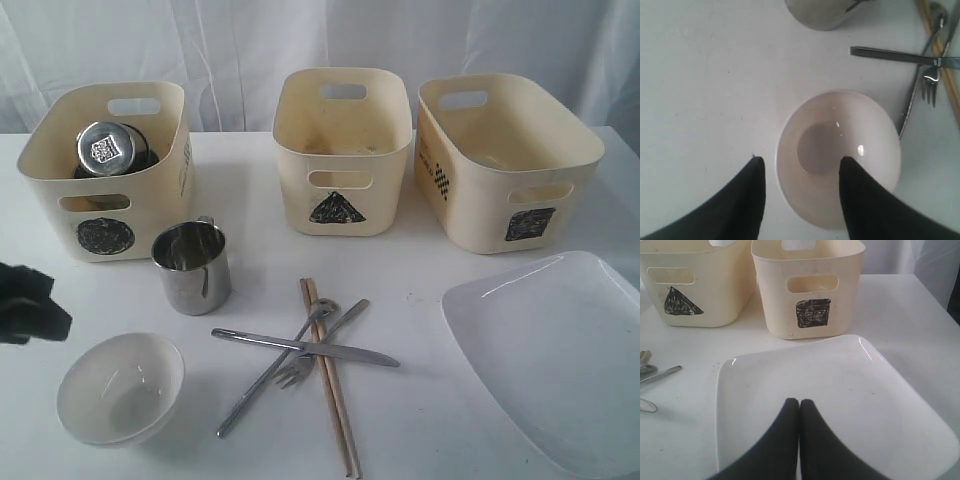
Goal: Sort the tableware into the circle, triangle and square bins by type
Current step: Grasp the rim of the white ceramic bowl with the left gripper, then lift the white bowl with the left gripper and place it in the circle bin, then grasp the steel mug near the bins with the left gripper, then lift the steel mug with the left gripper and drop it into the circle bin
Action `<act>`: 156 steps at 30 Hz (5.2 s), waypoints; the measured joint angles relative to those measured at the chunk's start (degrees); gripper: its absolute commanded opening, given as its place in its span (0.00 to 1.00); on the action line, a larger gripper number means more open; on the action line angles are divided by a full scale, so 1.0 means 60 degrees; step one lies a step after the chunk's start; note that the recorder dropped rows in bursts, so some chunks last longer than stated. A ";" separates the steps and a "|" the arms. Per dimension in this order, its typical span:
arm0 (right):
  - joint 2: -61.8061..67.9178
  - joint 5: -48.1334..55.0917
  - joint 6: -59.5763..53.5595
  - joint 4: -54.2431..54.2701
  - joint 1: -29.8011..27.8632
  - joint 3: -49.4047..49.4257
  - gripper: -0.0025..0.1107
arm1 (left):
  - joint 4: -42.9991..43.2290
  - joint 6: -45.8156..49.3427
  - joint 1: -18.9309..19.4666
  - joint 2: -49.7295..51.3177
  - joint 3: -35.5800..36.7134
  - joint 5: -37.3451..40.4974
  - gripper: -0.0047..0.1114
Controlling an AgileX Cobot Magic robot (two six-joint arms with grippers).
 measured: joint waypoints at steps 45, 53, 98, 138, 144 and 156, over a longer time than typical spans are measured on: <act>0.0000 0.0000 0.0000 0.0000 0.0000 0.0000 0.02 | 0.4581 -0.3524 0.0000 0.2876 -0.4221 -1.2094 0.04; 0.0000 0.0000 0.0000 0.0000 0.0000 0.0000 0.02 | 0.9402 -0.4878 -0.0017 0.5766 -0.4826 -1.1704 0.07; 0.0000 0.0000 0.0000 0.0000 0.0000 0.0000 0.02 | 2.1631 -2.3214 -0.1202 0.2869 -0.1455 -0.9589 0.46; 0.0000 0.0000 0.0000 0.0000 0.0000 0.0000 0.02 | 2.1341 -2.3593 -0.1208 0.4833 -0.1412 -1.2611 0.04; 0.0000 0.0000 0.0000 0.0000 0.0000 0.0000 0.02 | 2.1444 -2.3593 -0.1224 0.4419 -0.1412 -1.3998 0.04; 0.0000 0.0000 0.0000 0.0000 0.0000 0.0000 0.02 | 2.0893 -2.1747 -0.0598 0.2179 -0.3845 -0.7478 0.04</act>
